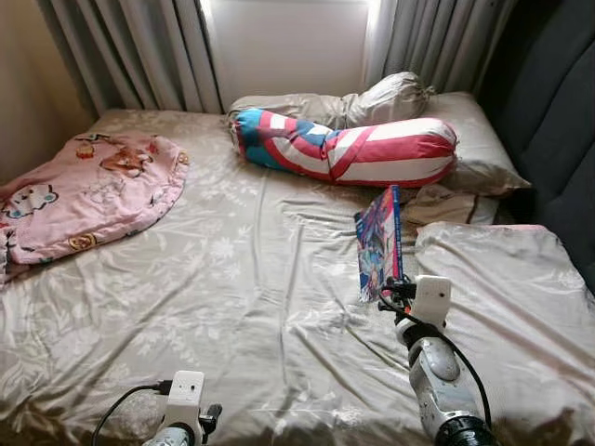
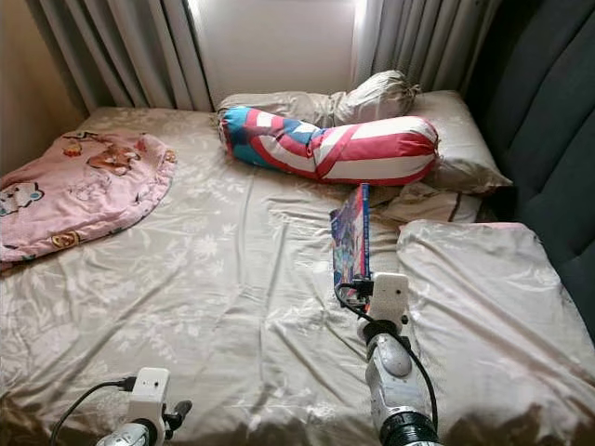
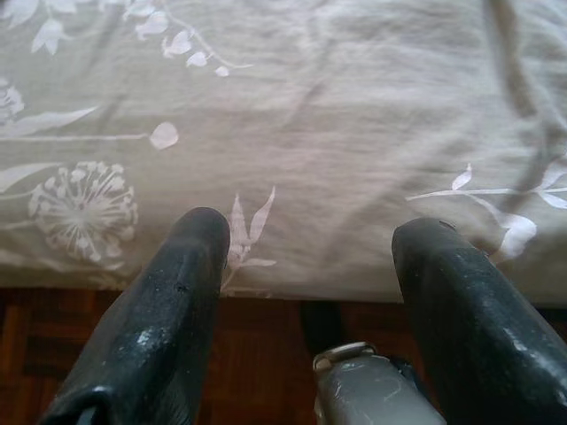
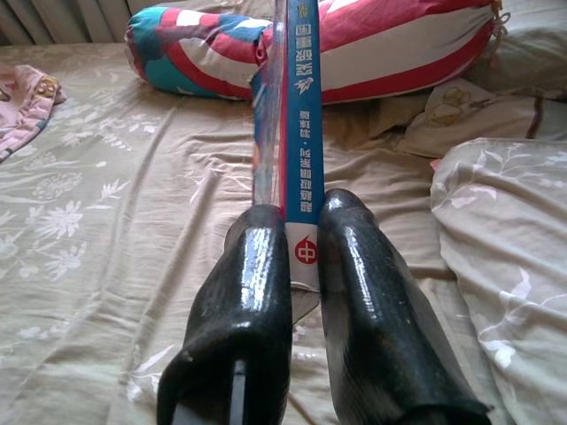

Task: Clean up the room

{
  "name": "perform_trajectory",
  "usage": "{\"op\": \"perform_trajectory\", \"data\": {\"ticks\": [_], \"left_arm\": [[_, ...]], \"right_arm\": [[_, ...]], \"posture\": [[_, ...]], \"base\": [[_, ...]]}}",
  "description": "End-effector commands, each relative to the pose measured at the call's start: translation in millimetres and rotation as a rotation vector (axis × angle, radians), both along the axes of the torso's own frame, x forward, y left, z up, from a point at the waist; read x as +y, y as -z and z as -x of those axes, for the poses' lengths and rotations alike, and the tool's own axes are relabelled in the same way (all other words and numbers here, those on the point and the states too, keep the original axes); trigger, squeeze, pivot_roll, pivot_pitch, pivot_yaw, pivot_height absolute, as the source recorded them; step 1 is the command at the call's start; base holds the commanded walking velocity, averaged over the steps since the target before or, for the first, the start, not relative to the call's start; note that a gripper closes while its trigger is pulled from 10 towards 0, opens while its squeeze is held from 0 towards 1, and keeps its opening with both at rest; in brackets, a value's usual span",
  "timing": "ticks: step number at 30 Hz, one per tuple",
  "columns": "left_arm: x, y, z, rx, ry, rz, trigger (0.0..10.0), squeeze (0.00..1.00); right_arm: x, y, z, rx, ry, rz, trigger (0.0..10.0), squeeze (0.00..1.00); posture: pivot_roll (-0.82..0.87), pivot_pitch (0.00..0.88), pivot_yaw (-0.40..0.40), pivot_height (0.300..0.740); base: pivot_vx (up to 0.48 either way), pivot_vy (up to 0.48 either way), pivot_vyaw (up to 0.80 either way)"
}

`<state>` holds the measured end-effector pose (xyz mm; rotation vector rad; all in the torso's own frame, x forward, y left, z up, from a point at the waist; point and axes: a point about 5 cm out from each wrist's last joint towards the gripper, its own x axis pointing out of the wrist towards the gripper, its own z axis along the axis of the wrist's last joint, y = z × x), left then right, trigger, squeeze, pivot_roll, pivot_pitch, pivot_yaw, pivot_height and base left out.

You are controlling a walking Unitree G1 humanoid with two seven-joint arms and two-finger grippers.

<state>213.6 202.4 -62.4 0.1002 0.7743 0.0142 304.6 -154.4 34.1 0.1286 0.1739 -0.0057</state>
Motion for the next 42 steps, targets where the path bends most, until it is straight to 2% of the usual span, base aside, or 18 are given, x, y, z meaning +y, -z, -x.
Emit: {"op": "perform_trajectory", "data": {"ticks": [1,7,14,17,18,21,26,34,42], "left_arm": [[1.7,3.2,6.0,0.013,-0.010,-0.006,10.0,0.00],[1.9,-2.1,-1.1,-0.039,-0.021,-0.007,10.0,0.00],[5.8,-19.4,-23.6,-0.156,-0.063,0.018,10.0,0.00],[5.8,-29.8,-34.8,-0.235,-0.070,0.051,10.0,0.00],[5.8,-29.8,-34.8,-0.235,-0.070,0.051,10.0,0.00],[4.8,-43.3,-46.3,-0.340,-0.038,0.076,10.0,0.00],[4.1,-58.1,-57.2,-0.449,-0.054,0.122,10.0,0.00],[-14.9,-76.8,-69.8,-0.580,0.038,0.118,10.0,0.00],[-18.9,-86.4,-75.5,-0.626,0.057,0.128,10.0,0.00]], "right_arm": [[-4.1,-6.9,-5.2,-0.024,0.029,0.019,10.0,0.00],[-4.7,-4.7,-5.3,-0.001,0.036,0.026,10.0,0.00],[-2.7,-4.0,-3.3,-0.009,0.034,0.018,10.0,0.00],[-6.1,-5.4,-1.9,-0.028,0.054,-0.014,10.0,0.00],[-6.1,-5.4,-1.9,-0.028,0.054,-0.014,10.0,0.00],[-5.6,-5.2,-1.6,-0.026,0.052,-0.002,10.0,0.00],[-2.2,-2.8,-2.3,0.005,0.041,0.008,10.0,0.00],[-3.7,-3.9,-1.4,-0.018,0.043,0.009,10.0,0.00],[-0.5,-2.4,-1.1,-0.005,0.026,-0.005,10.0,0.00]], "posture": [[-0.06,0.007,-0.026,0.740],[-0.06,0.007,-0.025,0.711],[-0.06,0.009,-0.021,0.666],[-0.06,0.011,-0.021,0.666],[-0.06,0.011,-0.021,0.666],[-0.05,0.004,-0.021,0.666],[-0.05,0.000,-0.020,0.666],[-0.06,0.000,-0.017,0.651],[-0.06,0.000,-0.017,0.651]], "base": [[0.000,0.000,0.00],[0.000,0.000,0.00],[0.000,0.000,0.00],[0.000,0.000,0.00],[0.000,0.000,0.00],[0.000,0.000,0.00],[0.000,0.000,0.00],[0.000,0.000,0.00],[0.000,0.000,0.00]]}}
